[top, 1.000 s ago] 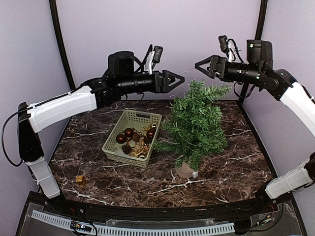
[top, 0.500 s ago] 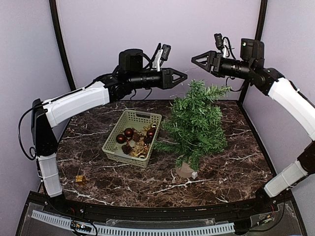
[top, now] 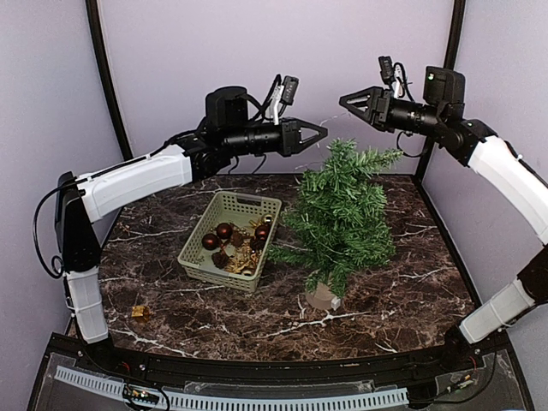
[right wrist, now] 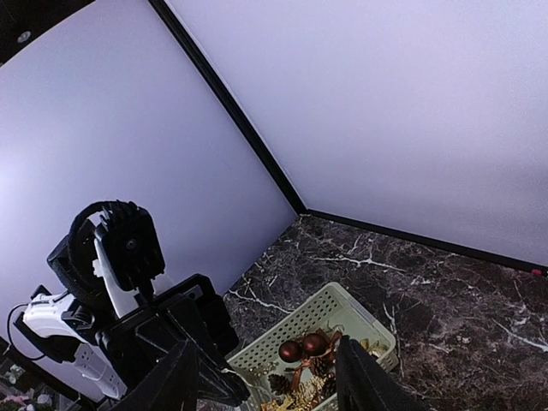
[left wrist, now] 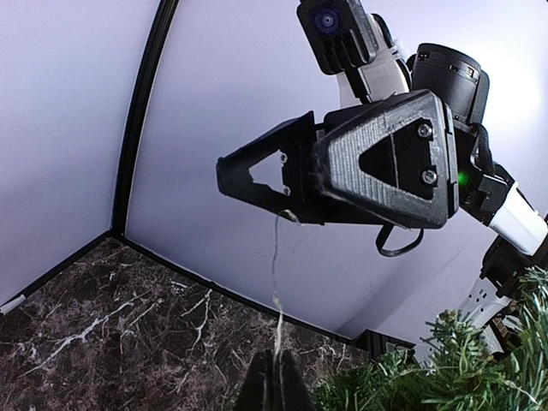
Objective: Decorate the small christmas tree
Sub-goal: Wrap the side of the string light in the gap of the branches.
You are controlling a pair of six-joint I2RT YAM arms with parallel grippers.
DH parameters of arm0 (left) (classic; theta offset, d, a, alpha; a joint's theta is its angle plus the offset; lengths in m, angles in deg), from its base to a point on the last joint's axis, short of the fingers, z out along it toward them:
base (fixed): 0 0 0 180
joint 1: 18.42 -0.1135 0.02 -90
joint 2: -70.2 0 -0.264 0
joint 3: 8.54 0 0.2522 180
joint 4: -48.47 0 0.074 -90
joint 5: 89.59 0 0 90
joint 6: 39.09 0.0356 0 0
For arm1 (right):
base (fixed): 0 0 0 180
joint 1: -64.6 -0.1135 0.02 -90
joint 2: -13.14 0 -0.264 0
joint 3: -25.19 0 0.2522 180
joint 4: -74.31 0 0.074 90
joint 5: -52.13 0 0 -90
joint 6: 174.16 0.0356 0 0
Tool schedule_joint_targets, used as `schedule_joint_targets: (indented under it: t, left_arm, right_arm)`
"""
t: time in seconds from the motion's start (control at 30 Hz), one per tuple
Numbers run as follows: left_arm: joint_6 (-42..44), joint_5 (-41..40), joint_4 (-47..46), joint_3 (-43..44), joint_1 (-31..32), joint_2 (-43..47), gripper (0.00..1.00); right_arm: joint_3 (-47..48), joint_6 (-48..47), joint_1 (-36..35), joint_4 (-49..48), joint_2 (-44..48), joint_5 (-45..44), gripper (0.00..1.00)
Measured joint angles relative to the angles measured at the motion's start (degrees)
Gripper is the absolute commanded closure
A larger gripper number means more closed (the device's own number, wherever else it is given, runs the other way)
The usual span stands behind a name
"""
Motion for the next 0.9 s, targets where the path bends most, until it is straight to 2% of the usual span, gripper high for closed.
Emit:
schedule_joint_targets:
  t: [0.23,0.3,0.5,0.6,0.77,0.9]
  left_arm:
    - [-0.37,-1.22,-6.32,-7.93,0.0,3.98,1.0]
    - [-0.59,-1.51,-8.0,-9.57,0.0,5.4,1.0]
    - [-1.57,-0.98,-12.26,-9.6,0.0,7.69,1.0]
    - [-1.99,-0.07,-12.79,-8.87,0.0,7.69,1.0]
    - [-2.38,1.2,-12.81,-7.3,0.0,7.45,1.0]
    - [-2.54,1.79,-12.92,-6.21,0.0,7.34,1.0]
  right_arm:
    - [-1.73,-0.81,0.33,-0.22,1.27,1.57,0.34]
    - [-2.01,-1.11,0.33,-0.57,2.1,2.51,0.28]
    - [-2.01,-2.29,0.33,-2.75,4.2,5.9,0.24]
    - [-1.97,-2.75,0.31,-2.93,4.42,6.97,0.26]
    - [-1.38,-4.28,-0.68,-2.8,4.17,8.57,0.42]
    - [-0.24,-5.4,-2.36,-2.71,3.65,8.72,0.49]
